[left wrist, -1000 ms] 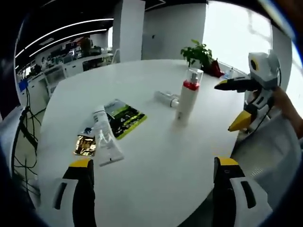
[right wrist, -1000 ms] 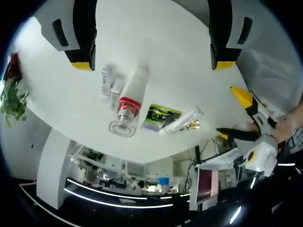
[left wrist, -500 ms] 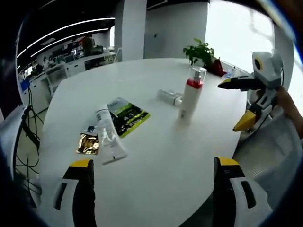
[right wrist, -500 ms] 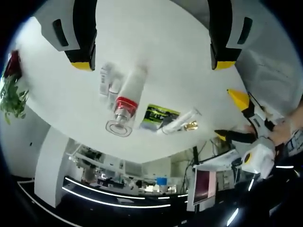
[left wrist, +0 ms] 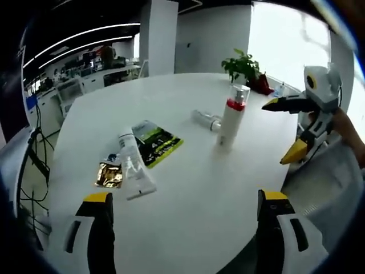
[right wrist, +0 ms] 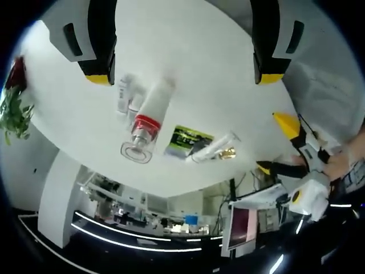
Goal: Arrange the skincare products in the storage area until every visible bottle or jar stands upright without overlapping.
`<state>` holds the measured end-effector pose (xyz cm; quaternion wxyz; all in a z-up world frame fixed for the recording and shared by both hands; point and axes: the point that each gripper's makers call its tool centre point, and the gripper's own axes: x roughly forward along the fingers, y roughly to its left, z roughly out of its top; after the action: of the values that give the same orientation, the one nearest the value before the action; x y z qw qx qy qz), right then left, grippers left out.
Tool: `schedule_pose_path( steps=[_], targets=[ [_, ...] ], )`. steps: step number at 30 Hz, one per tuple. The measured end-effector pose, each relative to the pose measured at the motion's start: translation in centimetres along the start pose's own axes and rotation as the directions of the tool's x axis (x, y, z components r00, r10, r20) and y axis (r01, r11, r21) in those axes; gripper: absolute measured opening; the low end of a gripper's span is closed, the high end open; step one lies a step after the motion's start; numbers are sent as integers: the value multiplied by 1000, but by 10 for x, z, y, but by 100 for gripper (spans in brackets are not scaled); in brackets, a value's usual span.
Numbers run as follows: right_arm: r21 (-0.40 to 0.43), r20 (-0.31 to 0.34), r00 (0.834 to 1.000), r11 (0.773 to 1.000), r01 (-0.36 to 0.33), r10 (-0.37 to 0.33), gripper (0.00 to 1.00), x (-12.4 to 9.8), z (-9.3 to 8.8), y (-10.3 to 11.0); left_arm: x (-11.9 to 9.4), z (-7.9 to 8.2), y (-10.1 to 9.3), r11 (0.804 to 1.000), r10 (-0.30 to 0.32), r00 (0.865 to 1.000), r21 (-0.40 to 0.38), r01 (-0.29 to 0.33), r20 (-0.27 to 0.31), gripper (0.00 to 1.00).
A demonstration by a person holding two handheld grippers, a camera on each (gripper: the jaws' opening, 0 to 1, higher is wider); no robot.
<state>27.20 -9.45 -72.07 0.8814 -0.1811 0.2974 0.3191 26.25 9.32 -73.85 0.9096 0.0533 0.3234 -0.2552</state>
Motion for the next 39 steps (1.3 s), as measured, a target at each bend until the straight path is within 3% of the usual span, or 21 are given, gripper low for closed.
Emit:
schedule_pose_path(
  steps=[4,7,19,30,35,39],
  targets=[
    [-4,-8,1000,1000,0,0,100,1,-1,0,-3,2,-3,1000,-9,1000,-18,10,15,99],
    [-10,-12,1000,1000,-2,2,100,2,-1,0,-4,7,-9,996,-52,998,-67,55,46,99],
    [-40,-26,999,999,29,-30,100,3,-3,-6,-3,8,-8,997,-49,998,-51,51,41,99],
    [-17,-12,999,999,33,-34,100,3,-1,-11,-5,11,-9,997,-56,997,-45,58,45,99],
    [-27,-10,1000,999,18,-18,100,4,4,-10,-7,13,-9,998,-47,997,-43,50,55,99],
    [-79,-2,999,996,39,-40,100,-1,19,-16,-9,15,-7,998,-40,997,-44,43,62,99]
  ],
)
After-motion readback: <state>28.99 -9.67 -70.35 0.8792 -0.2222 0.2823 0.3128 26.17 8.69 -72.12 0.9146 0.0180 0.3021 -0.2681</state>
